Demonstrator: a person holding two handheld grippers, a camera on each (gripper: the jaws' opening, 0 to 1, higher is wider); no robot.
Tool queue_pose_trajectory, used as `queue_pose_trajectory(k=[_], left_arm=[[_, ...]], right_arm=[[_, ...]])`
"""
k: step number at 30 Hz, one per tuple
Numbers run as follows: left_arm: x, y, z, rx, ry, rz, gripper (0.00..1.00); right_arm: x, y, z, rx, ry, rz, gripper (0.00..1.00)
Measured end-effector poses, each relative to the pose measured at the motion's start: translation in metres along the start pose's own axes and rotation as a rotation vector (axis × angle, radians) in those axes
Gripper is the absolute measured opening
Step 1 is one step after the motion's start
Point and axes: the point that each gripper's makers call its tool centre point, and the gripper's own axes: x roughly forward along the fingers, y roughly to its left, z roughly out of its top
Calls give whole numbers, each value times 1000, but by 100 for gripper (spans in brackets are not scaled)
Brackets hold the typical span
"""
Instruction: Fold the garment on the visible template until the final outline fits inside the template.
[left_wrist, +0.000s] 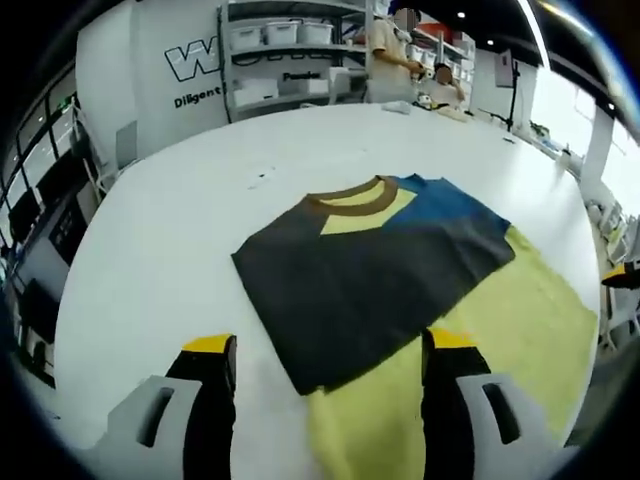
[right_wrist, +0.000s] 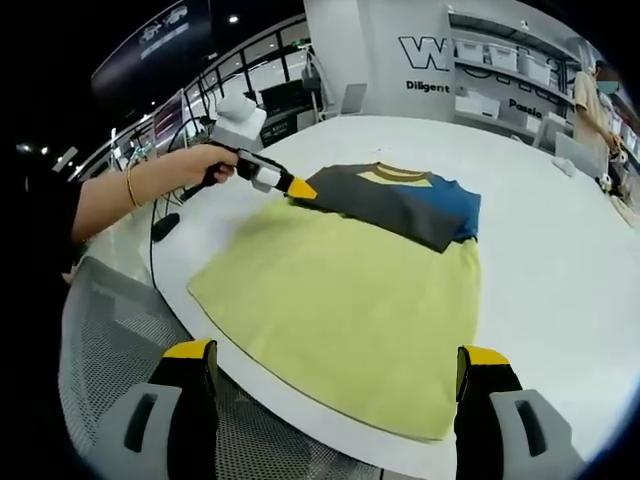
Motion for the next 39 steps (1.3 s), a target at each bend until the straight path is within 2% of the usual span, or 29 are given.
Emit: queue_pose_trajectory(k=[1, 4, 7, 9, 14, 16, 19, 21, 27, 35, 39], left_arm=[[-1, 2, -1, -5, -9, 7, 72], [1, 4, -12, -21, 28, 9, 69], [1, 7, -18, -34, 38, 16, 60], [-2, 11, -25, -107, 53, 52, 55], [-1, 10, -30, -134, 60, 51, 46], [-1, 11, -32, -147, 64, 57, 38], [-2, 12, -36, -154, 74, 55, 21], [-2, 12, -38, -147, 68, 50, 15], [-2, 13, -39, -126, 56, 52, 10], [-4, 16, -40, -88, 42, 49, 8], [-5, 25, -42, -69, 46, 59, 8]], right_arm=[[0, 0, 0, 3, -1, -1, 99], [-1, -2, -2, 9, 4, -4, 99], [-1, -3, -2, 13, 4, -8, 99], [0, -3, -2, 28, 0, -6, 98], [0, -2, -3, 29, 3, -4, 97], [0, -2, -4, 30, 2, -6, 97], [-1, -4, -4, 32, 1, -12, 97], [-1, -5, -4, 33, -2, -19, 97], [0, -4, -4, 34, -1, -16, 96], [0, -2, -5, 33, 5, -14, 96], [0, -2, -5, 37, 5, -11, 96]])
